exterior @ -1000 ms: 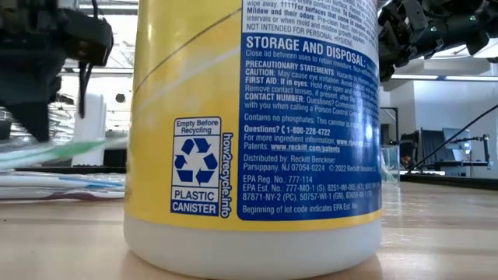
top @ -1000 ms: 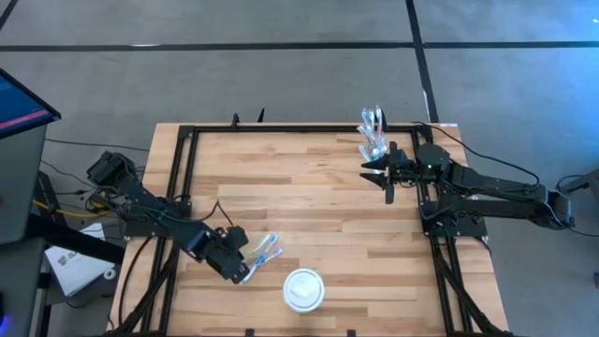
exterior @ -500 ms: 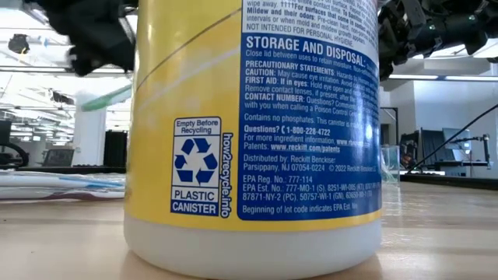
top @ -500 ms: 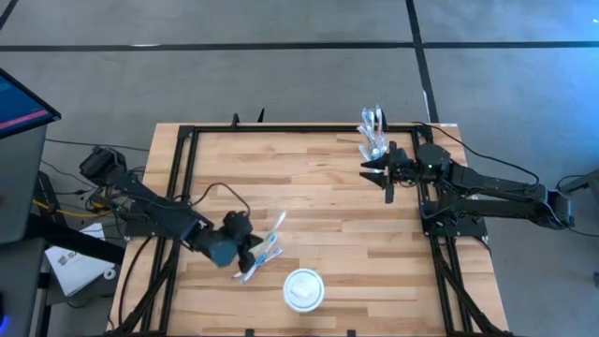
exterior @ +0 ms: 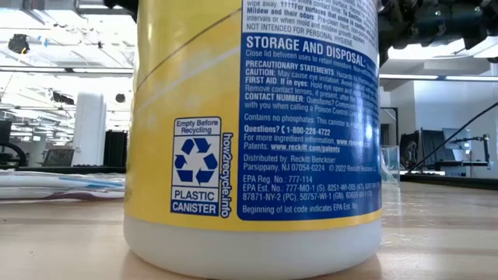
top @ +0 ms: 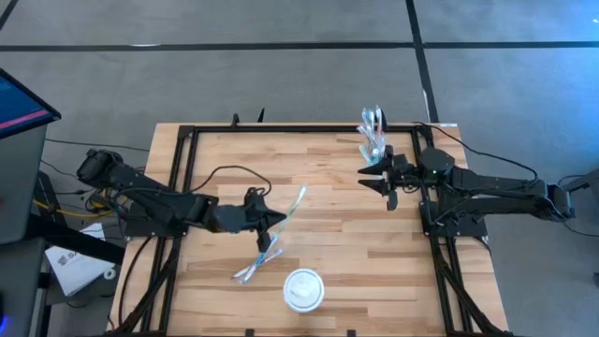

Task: Pick & Place toothbrushing station
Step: Put the green toothbrush into the transparent organizer

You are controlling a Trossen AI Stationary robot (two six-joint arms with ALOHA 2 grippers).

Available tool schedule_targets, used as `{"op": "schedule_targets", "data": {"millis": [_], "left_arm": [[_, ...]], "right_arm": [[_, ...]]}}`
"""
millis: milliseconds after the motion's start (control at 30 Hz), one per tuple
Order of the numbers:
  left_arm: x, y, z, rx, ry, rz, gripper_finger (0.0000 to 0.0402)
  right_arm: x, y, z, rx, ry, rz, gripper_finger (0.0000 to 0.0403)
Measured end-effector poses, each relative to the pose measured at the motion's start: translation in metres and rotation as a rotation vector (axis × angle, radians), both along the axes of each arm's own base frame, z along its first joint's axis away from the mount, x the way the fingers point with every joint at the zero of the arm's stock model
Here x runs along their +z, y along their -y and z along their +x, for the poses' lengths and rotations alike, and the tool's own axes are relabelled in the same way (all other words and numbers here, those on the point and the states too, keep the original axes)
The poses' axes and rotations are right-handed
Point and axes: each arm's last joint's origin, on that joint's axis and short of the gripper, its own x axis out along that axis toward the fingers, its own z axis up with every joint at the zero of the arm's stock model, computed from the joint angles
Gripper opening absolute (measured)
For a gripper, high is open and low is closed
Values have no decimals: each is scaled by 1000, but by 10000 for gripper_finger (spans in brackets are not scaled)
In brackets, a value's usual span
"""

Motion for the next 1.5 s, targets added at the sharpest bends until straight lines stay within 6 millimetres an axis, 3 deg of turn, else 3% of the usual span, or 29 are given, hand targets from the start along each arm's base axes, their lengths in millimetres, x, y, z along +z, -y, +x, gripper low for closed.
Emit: {"op": "schedule_targets", "data": {"millis": [467,1067,1267,1500], "left_arm": [[11,-23,25,-5,184,104,0],[-9,-41,54,18,273,153,0],[-9,-42,55,5,274,150,0],[-14,-40,55,-40,220,172,0]], "right_arm": [[-8,4,37,73,81,-10,138],[-25,0,72,214,168,68,138],[-34,1,77,225,128,102,138],[-30,4,68,274,72,136,138]]}}
